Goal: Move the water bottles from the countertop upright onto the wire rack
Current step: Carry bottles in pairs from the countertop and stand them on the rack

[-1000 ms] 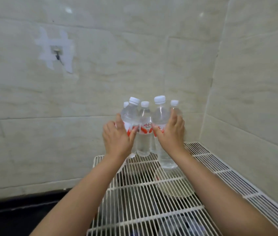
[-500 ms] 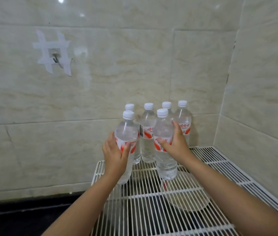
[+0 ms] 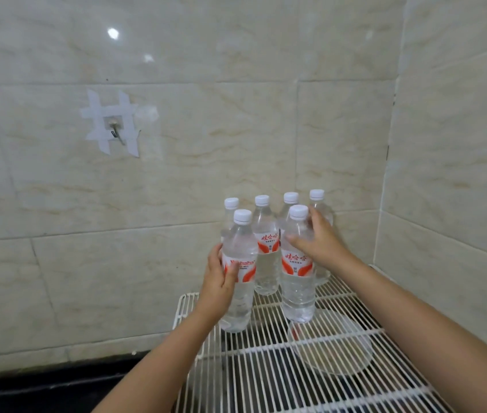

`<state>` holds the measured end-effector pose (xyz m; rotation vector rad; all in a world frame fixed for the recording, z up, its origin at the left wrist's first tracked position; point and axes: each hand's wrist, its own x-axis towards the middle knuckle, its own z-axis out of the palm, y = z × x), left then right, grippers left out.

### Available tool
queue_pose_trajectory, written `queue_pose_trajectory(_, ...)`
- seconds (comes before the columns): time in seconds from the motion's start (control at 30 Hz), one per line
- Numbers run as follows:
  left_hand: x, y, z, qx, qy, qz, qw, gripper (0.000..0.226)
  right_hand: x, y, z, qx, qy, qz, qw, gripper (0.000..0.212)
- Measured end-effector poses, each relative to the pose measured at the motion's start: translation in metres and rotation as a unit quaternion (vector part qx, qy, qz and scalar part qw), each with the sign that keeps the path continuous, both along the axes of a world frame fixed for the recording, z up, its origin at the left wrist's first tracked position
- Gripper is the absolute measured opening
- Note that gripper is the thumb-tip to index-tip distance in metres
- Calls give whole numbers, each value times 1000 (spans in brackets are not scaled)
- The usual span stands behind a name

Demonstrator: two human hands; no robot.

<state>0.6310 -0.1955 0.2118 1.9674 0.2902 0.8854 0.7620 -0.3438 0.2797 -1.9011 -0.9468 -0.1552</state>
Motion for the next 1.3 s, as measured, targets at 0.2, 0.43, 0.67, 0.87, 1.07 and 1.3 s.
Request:
queue_pose_trajectory(0.2, -7, 13, 33, 13, 2, 68, 998, 49, 1, 13, 40, -112, -137, -58, 982, 48)
queue_pose_trajectory(0.43, 15, 8, 99, 198, 182, 247, 931, 43, 1, 12, 38, -198, -213, -88, 953, 41)
queue_pose_trajectory(0.67, 5, 16, 104, 191, 140, 11, 972, 45, 5, 3, 34, -189, -195, -81, 959, 42)
queue_pose_trajectory(0.87, 8, 19, 99, 214, 175, 87, 957, 57, 2, 6, 35, -190, -184, -71, 962, 42)
queue_pose_trajectory(1.07, 22, 2, 113, 275, 207, 200, 917, 50, -2, 5, 36, -196, -178, -72, 962, 43)
queue_pose_trajectory(1.3, 17, 9, 105, 249, 195, 96, 944, 58, 6, -2, 50, -256, -146, -47, 954, 44)
